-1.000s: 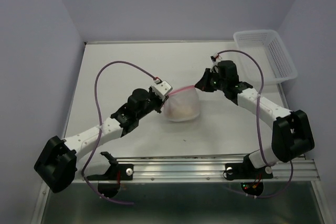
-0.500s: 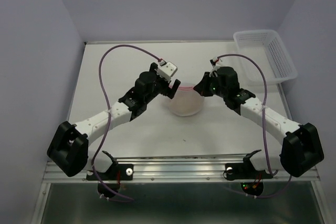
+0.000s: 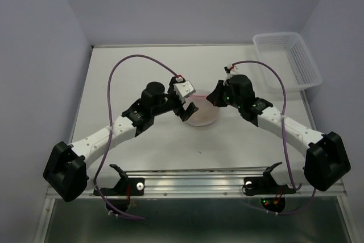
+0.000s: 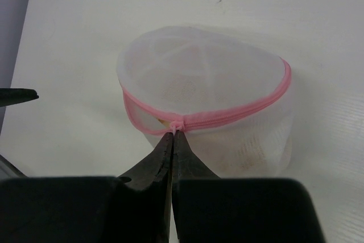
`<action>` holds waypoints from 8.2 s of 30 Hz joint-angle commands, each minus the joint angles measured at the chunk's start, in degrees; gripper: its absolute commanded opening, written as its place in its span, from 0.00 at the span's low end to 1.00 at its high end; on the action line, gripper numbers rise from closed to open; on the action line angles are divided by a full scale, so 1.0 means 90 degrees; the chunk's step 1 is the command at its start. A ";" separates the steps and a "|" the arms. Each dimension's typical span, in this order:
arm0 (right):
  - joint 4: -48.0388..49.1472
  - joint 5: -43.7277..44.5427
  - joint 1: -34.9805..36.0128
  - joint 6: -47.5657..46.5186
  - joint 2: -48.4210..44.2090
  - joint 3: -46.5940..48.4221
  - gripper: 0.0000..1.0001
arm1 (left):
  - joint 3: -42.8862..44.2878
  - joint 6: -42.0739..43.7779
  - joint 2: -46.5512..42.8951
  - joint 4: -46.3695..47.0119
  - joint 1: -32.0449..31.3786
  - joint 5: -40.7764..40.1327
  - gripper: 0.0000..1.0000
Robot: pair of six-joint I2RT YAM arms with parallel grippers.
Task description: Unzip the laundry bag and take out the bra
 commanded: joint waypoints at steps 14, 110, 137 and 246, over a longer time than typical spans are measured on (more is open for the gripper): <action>0.0041 -0.0582 0.0091 -0.0091 -0.0325 0.0266 0.01 | 0.1430 0.1229 0.1568 -0.0339 -0.0037 0.0582 0.99; 0.0803 -0.1568 -0.0759 -0.1283 -0.1771 -0.0848 0.01 | 0.3656 0.2410 0.3013 -0.2067 -0.0125 0.1539 0.99; -0.0642 0.1263 -0.1637 -0.0843 -0.1419 -0.0867 0.01 | 0.2906 0.2869 0.2302 -0.2136 -0.0125 0.1901 0.00; 0.0316 -0.0915 -0.0212 0.1091 0.0319 -0.0740 0.81 | 0.2964 -0.3576 0.1979 -0.2800 -0.0554 -0.1615 0.00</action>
